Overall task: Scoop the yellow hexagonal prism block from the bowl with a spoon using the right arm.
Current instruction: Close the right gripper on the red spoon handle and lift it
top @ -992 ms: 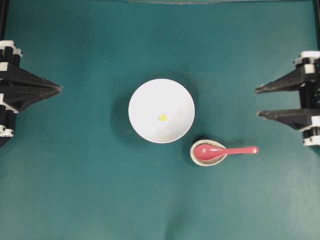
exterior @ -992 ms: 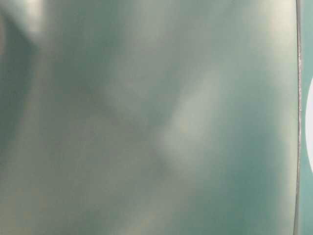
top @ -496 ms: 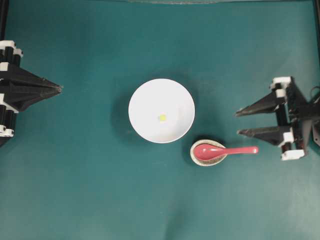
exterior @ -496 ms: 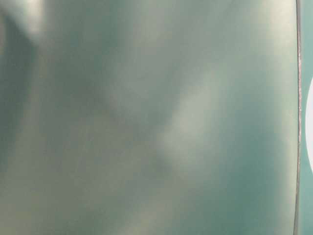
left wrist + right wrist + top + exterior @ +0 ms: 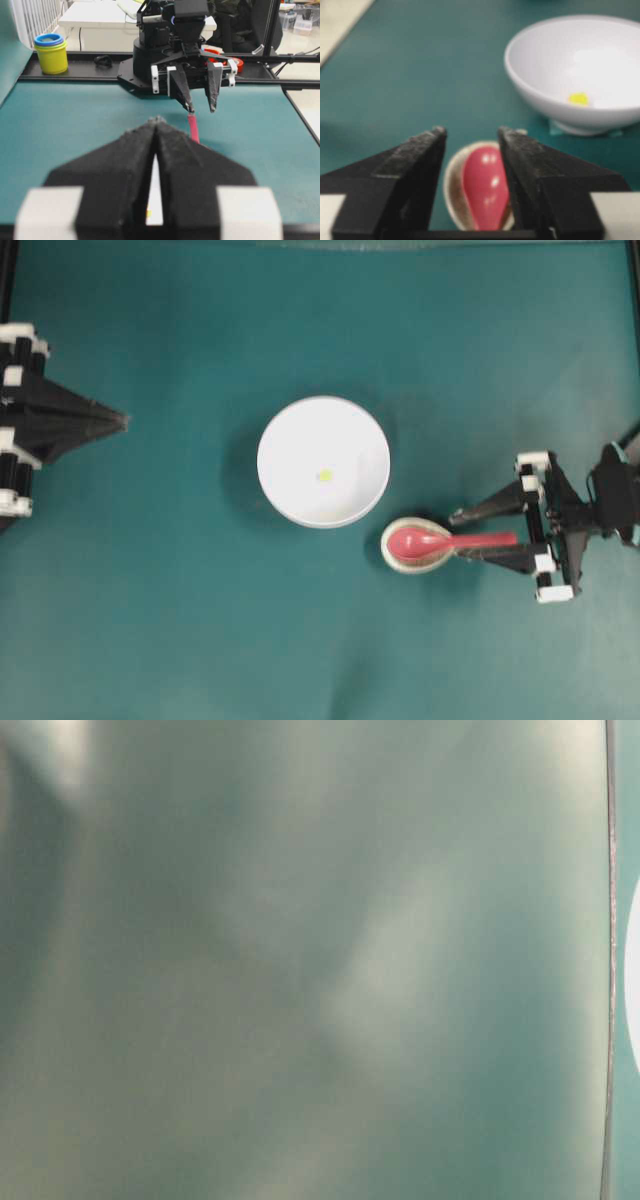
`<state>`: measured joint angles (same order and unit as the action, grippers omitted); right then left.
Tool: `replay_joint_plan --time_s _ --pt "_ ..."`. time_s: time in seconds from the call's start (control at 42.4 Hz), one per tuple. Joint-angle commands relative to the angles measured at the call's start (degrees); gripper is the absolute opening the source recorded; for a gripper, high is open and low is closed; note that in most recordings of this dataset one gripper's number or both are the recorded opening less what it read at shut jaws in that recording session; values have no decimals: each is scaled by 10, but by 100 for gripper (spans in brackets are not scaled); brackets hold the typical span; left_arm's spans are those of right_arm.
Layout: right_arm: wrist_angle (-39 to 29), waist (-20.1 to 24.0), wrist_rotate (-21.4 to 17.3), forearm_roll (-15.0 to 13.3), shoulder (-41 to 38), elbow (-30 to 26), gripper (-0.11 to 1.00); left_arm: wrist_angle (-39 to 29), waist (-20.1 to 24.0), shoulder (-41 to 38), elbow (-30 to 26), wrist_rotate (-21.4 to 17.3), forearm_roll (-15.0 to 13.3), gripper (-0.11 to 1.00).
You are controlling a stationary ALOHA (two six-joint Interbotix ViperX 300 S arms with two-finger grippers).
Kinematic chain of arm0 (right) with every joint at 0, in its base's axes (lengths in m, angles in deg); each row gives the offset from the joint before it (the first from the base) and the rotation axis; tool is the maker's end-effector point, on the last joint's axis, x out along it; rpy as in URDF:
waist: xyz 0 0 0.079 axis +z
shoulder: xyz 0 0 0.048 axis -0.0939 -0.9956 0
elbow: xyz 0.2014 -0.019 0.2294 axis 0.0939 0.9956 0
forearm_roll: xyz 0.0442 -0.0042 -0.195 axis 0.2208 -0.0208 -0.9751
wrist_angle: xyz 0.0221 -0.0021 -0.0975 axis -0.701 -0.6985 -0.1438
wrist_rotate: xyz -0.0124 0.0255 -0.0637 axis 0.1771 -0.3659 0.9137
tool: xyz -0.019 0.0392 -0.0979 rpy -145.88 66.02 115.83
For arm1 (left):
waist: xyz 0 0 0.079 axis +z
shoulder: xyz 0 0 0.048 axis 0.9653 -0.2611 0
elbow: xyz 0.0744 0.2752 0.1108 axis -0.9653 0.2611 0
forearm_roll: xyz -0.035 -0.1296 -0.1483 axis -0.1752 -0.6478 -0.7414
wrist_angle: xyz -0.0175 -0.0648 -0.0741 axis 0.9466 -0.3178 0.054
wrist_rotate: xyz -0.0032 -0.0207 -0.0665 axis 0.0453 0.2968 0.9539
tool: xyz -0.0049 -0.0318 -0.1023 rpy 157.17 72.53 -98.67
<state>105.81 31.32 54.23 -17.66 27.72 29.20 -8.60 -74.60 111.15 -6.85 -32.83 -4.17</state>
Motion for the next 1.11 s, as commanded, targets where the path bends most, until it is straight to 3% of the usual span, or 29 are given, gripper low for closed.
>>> replay_joint_plan --time_s 0.0,0.614,1.086 --pt "32 15 0 9 -27 -7 53 8 1 -15 -8 0 2 0" --pt "30 20 -33 8 -107 6 53 29 1 -13 -9 -2 1 0" --pt "5 19 -49 14 -117 6 53 29 1 -12 -9 -2 2 0"
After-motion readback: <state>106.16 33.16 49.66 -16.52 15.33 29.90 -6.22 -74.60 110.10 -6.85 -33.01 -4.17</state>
